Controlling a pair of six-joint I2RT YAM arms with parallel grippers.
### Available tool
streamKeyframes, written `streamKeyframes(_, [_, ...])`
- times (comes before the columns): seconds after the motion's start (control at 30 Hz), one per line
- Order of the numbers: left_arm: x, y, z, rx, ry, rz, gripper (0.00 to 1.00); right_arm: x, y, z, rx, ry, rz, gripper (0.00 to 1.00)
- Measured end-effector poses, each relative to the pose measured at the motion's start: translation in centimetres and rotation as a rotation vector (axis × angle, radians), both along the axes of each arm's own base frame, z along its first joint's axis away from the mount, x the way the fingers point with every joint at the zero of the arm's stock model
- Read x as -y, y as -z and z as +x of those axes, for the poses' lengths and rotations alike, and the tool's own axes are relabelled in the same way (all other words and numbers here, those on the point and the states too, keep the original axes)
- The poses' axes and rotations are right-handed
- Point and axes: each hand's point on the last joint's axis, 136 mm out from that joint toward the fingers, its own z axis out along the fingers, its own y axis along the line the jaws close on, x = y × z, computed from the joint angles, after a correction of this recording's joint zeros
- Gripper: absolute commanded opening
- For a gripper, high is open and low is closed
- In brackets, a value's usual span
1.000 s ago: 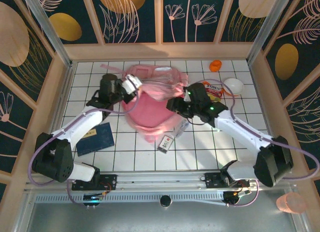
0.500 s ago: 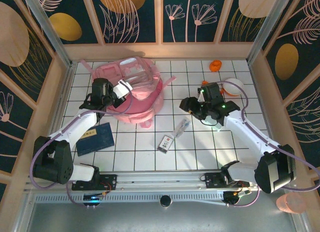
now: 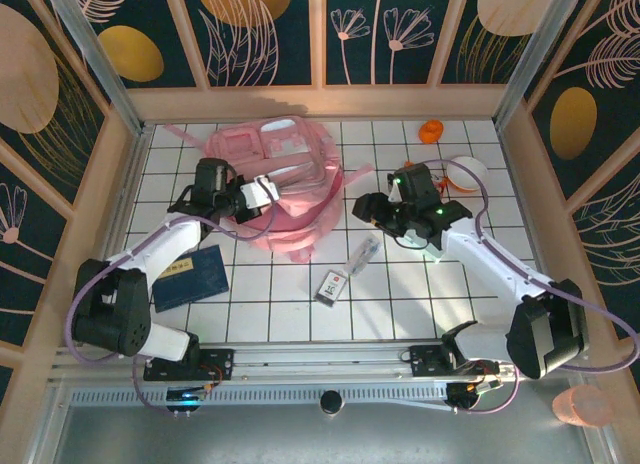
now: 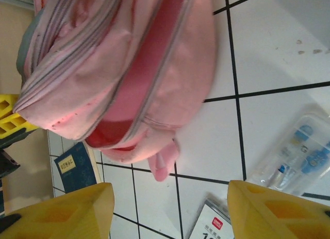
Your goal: Pack the student bag
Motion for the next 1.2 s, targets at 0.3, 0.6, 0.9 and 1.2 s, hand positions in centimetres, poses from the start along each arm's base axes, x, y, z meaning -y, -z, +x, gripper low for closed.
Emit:
streamKeyframes(0.3, [1.5, -2.2, 1.3, -0.031, -0.075, -0.155, 0.71, -1.3, -1.2, 1.3, 0.084, -0.006, 0.025, 0.59])
streamKeyframes(0.6, [-3.6, -12.7, 1.4, -0.154, -0.616, -0.615, 0.77, -2.5, -5.6, 5.8, 0.237, 0.042, 0.028, 0.58])
streamKeyframes(0.9, [-9.4, -6.9, -2.7, -0.632, -1.233, -1.045, 0.76, -8.8, -3.7, 7.8, 0.241, -0.068, 0.046, 0.57])
streamKeyframes(1.2, [-14.7, 2.1, -11.4, -0.877, -1.829, -1.375, 0.76, -16.1, -3.7, 7.4, 0.273, -0.238, 0.096, 0.57])
